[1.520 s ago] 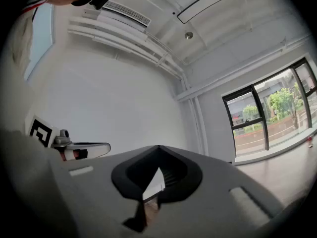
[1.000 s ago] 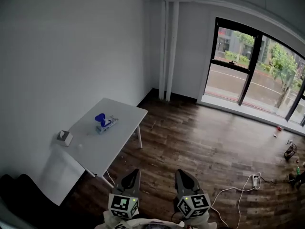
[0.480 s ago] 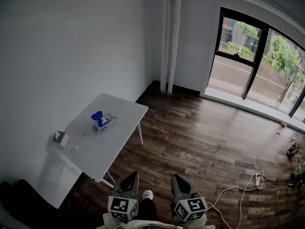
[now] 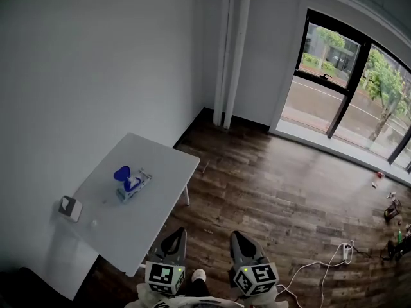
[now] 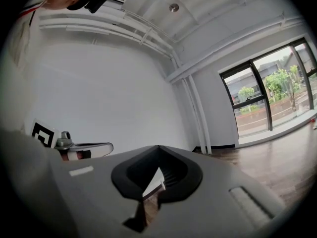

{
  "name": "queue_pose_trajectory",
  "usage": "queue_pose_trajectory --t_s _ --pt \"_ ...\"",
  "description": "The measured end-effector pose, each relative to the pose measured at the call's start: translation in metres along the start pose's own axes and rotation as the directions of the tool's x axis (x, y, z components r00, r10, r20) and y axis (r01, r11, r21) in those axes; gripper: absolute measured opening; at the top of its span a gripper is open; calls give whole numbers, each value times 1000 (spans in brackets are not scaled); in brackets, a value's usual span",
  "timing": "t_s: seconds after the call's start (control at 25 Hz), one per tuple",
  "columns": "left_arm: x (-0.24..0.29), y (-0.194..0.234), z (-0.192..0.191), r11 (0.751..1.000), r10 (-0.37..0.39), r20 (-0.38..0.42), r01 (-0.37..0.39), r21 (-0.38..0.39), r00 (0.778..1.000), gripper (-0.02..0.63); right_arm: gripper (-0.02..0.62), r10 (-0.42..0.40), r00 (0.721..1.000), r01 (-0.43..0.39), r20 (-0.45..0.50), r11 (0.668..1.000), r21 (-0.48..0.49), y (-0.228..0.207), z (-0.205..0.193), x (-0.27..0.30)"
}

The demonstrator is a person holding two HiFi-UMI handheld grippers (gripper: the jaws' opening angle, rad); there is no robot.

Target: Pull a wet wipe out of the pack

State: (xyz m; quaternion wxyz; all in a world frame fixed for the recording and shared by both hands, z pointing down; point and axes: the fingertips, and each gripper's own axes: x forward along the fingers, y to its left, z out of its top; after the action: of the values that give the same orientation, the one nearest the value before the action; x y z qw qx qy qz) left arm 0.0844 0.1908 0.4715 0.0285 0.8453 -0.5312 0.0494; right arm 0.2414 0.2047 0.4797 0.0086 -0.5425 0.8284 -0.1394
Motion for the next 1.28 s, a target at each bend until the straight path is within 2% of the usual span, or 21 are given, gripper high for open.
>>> queue_pose_trajectory --t_s 0.4,0.84,1.04,1.28 --pt "73 68 0 1000 -17 -28 16 -25 999 5 6 -2 999 2 -47 1000 2 -7 1 103" --pt "120 118 10 998 -3 11 3 -55 1000 5 5 -10 996 5 -84 998 -70 -11 9 163" --pt "136 134 7 997 37 6 -37 -69 999 5 6 27 994 -35 -107 997 -74 -15 12 193" --pt "156 179 -1 987 145 -11 -145 -66 989 5 6 140 981 -151 -134 986 -73 -6 12 261"
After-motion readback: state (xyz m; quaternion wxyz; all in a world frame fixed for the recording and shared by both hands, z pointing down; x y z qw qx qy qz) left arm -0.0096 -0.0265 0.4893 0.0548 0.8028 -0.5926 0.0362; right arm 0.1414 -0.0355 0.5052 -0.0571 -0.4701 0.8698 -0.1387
